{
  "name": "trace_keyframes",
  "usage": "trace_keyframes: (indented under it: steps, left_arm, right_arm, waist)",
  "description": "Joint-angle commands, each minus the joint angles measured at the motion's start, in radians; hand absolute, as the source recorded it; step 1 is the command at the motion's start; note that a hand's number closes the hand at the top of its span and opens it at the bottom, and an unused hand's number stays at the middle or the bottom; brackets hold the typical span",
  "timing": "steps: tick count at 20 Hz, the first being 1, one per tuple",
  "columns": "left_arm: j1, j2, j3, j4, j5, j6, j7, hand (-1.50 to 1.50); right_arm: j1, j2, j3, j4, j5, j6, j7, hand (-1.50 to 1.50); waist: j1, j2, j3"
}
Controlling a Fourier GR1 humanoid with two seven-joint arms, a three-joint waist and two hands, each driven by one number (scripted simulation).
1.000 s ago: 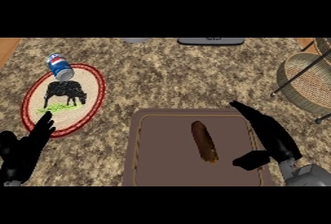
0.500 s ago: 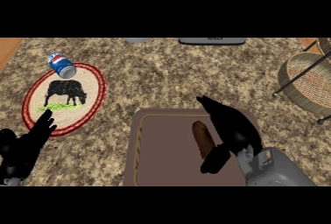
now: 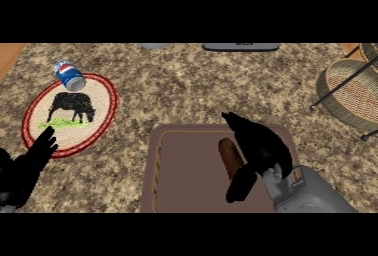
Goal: Pick the sweet potato from the tray and place it in the tiered basket
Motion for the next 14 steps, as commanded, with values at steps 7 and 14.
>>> trace_keyframes:
  steps: [7, 14]
  left_arm:
    - [-0.006, -0.047, 0.016, 0.081, -0.037, -0.035, -0.059, 0.00]
    - [0.009, -0.058, 0.031, -0.028, -0.060, 0.002, 0.019, 0.00]
  right_arm:
    - [0.061, -0.037, -0.058, -0.063, -0.049, 0.101, 0.162, -1.50]
    - [0.122, -0.062, -0.097, -0.066, -0.043, 0.117, 0.099, -1.50]
  waist:
    - [-0.005, 0.001, 0.000]
    - [-0.002, 0.000, 0.001]
